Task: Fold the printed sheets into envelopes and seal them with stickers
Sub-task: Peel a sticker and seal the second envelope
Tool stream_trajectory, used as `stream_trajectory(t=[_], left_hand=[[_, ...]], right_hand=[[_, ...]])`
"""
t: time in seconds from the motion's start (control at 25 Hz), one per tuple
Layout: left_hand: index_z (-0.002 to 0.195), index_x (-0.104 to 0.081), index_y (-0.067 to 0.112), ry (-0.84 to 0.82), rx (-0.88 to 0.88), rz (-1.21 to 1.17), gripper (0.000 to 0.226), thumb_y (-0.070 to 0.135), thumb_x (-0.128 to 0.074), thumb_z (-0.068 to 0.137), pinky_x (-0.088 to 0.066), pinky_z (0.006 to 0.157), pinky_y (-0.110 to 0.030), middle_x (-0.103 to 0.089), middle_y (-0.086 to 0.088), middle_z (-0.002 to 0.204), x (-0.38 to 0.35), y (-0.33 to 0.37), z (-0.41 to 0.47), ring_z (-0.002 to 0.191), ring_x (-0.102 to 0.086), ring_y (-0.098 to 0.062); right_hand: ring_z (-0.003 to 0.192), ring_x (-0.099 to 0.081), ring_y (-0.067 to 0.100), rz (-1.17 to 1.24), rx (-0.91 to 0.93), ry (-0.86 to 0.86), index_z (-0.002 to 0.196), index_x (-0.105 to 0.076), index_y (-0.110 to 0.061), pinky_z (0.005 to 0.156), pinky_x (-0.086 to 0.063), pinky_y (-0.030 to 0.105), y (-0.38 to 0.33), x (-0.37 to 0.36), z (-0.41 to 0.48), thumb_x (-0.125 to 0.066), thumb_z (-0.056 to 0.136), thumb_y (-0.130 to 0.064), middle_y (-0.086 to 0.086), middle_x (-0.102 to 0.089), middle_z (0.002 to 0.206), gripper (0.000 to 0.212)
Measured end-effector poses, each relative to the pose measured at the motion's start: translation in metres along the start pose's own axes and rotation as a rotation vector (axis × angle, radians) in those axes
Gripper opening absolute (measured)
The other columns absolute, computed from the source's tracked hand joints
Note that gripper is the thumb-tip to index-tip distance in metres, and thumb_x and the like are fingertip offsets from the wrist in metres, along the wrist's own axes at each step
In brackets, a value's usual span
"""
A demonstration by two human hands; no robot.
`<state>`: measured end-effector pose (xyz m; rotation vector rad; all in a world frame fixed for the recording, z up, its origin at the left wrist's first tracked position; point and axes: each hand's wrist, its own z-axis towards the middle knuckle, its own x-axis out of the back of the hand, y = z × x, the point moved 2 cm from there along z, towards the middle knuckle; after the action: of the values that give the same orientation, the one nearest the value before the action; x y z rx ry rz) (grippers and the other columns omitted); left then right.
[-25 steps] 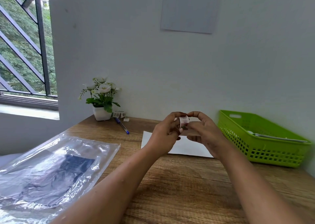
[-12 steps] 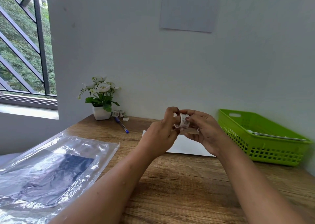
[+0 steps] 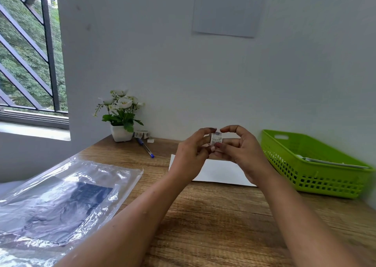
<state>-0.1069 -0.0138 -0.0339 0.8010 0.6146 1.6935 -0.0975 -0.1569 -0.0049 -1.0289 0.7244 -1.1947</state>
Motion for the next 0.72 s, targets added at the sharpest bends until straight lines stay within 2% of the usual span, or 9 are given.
stream_trajectory(t=[0.08,0.2,0.32,0.44,0.56,0.72], left_hand=[[0.121,-0.059,0.024,0.051,-0.01,0.031,0.047,-0.008,-0.05,0.088,-0.057,0.08,-0.024,-0.07,-0.001,0.105,0.0017,0.0017,-0.0012,0.092,-0.069,-0.005],[0.116,-0.065,0.025,0.116,-0.038,0.145,0.047,-0.008,-0.049,0.085,-0.059,0.077,-0.032,-0.07,0.004,0.101,0.0039,0.0026,-0.0009,0.081,-0.069,0.0],[0.104,-0.069,0.02,0.145,-0.09,0.214,0.037,-0.006,-0.053,0.083,-0.059,0.07,-0.038,-0.072,0.008,0.091,0.0036,0.0046,-0.0009,0.076,-0.07,-0.003],[0.098,-0.069,0.02,0.14,-0.101,0.231,0.033,-0.006,-0.055,0.084,-0.059,0.068,-0.037,-0.069,0.015,0.08,0.002,0.0065,-0.0013,0.073,-0.069,-0.002],[0.101,-0.067,0.023,0.13,-0.104,0.203,0.04,-0.009,-0.051,0.084,-0.06,0.069,-0.032,-0.069,0.017,0.087,0.0028,0.0082,-0.0025,0.074,-0.069,0.0],[0.11,-0.062,0.024,0.128,-0.136,0.262,0.038,-0.004,-0.055,0.086,-0.06,0.071,-0.031,-0.072,0.007,0.099,0.0051,0.0098,-0.0029,0.078,-0.071,-0.006]], right_hand=[[0.079,-0.072,0.031,-0.068,0.052,0.011,0.106,-0.055,-0.008,0.082,-0.057,0.042,0.0004,-0.001,0.0011,-0.065,0.084,0.002,0.017,-0.074,0.085,0.026],[0.081,-0.072,0.025,-0.146,0.103,0.028,0.105,-0.053,-0.012,0.082,-0.057,0.041,0.0009,-0.0028,0.0014,-0.066,0.084,-0.001,0.013,-0.075,0.084,0.027],[0.083,-0.072,0.024,-0.115,0.093,0.041,0.112,-0.049,-0.015,0.082,-0.058,0.043,0.0018,-0.0036,0.0016,-0.066,0.085,-0.005,0.011,-0.075,0.085,0.034],[0.086,-0.072,0.027,-0.067,0.055,0.059,0.12,-0.05,-0.021,0.083,-0.057,0.049,0.0029,-0.002,0.0024,-0.067,0.085,-0.016,0.011,-0.074,0.085,0.039],[0.086,-0.071,0.03,-0.054,0.05,0.035,0.119,-0.049,-0.023,0.083,-0.056,0.05,0.0029,-0.0012,0.0015,-0.067,0.086,-0.011,0.011,-0.073,0.085,0.04],[0.084,-0.072,0.026,-0.128,0.082,0.028,0.116,-0.051,-0.019,0.082,-0.058,0.046,0.002,-0.0021,0.0022,-0.064,0.087,-0.005,0.011,-0.074,0.088,0.035]])
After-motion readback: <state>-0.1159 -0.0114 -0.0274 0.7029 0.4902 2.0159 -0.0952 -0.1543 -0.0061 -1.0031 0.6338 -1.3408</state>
